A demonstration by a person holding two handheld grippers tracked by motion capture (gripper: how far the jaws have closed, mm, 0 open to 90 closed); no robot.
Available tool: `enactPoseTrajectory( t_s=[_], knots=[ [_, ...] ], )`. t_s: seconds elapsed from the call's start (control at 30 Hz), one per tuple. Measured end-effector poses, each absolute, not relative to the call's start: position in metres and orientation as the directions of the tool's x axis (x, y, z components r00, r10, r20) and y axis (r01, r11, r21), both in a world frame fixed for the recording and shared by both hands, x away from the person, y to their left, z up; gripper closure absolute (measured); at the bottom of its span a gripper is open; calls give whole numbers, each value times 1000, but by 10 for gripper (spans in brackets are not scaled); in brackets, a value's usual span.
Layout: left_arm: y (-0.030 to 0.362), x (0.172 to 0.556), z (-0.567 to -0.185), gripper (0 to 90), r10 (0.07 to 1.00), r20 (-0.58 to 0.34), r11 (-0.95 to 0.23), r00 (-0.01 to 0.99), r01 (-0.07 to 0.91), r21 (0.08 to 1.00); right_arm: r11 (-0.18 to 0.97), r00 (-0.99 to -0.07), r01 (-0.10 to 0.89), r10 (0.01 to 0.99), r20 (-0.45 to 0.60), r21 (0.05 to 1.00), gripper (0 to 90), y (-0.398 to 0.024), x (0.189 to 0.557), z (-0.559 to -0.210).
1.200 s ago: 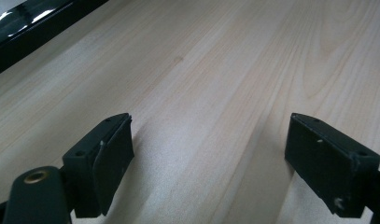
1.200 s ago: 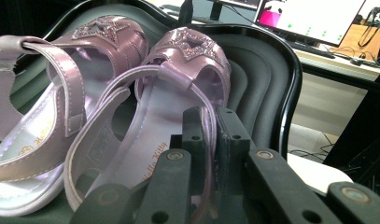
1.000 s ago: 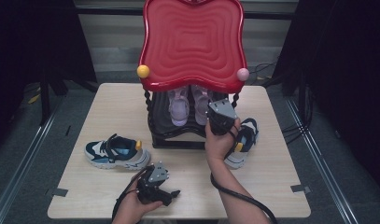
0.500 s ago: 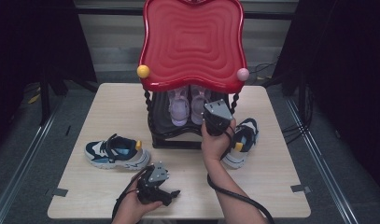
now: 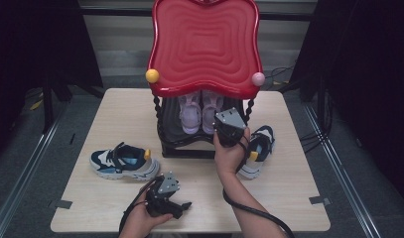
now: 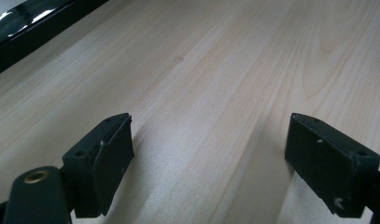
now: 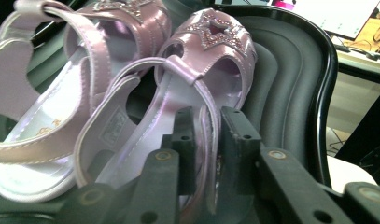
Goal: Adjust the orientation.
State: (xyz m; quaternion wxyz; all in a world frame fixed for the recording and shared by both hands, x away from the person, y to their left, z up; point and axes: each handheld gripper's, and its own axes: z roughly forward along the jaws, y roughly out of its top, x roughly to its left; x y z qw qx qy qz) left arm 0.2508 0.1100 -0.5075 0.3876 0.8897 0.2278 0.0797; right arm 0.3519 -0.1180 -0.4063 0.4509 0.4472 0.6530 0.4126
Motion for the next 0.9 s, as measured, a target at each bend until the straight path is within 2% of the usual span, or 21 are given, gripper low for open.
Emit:
enactPoseTrajectory(
  t_s=[0.43, 0.73, 0.9],
  knots=[
    [110, 251, -508, 148, 467, -37, -595, 883, 345, 726, 236, -275, 175, 944, -182, 956, 598, -131, 327, -398],
    [110, 251, -508, 148, 467, -36, -595, 884, 344, 726, 203, -375, 197, 920, -118, 959, 519, -140, 306, -397],
    [110, 251, -508, 148, 467, -35, -595, 883, 344, 726, 205, -423, 224, 901, -94, 953, 446, -145, 296, -399]
  ],
)
